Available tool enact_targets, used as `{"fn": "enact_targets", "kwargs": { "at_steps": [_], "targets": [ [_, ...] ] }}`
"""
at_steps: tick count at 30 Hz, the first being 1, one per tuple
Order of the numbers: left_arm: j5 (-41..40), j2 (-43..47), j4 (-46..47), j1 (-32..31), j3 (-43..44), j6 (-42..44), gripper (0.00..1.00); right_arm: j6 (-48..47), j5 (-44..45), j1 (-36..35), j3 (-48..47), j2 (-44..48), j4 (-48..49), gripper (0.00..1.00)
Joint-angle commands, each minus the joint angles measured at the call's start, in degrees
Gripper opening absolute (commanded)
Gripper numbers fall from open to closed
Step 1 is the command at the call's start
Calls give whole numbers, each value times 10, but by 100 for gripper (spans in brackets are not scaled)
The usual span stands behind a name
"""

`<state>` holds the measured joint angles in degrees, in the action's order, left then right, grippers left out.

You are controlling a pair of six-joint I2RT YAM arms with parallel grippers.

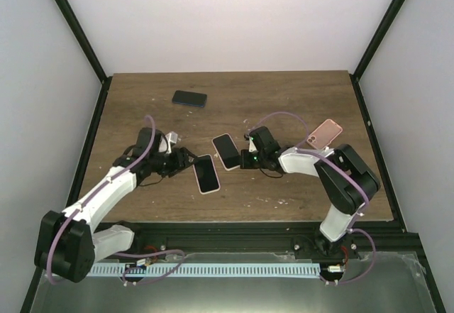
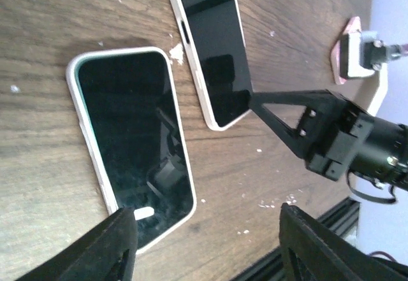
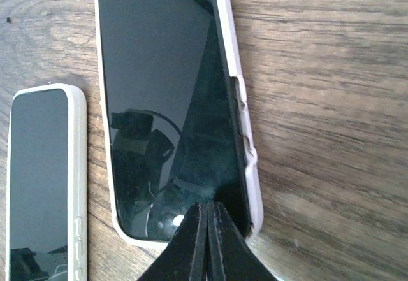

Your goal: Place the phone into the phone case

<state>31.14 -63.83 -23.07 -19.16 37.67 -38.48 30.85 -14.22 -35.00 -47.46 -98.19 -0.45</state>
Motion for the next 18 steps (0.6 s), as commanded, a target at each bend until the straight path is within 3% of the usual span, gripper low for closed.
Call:
{"fn": "enact_targets", "kwargs": {
  "at_steps": [1, 5, 9, 13, 18],
  "targets": [
    [-45, -40, 35, 8, 36, -33, 66, 8, 26, 2, 10, 30, -36, 3],
    [-98, -114, 84, 20, 95, -62, 73, 16, 28, 2, 1, 78, -37, 16],
    [-145, -217, 83, 37, 193, -44, 78, 17, 73, 5, -6, 114, -48, 38],
    [-196, -326, 46, 69, 300, -10, 95, 19, 88, 20, -12, 139, -50, 62],
    [-195, -428, 76, 127, 388, 9, 100, 18, 90, 26, -22, 164, -55, 99]
  ]
}}
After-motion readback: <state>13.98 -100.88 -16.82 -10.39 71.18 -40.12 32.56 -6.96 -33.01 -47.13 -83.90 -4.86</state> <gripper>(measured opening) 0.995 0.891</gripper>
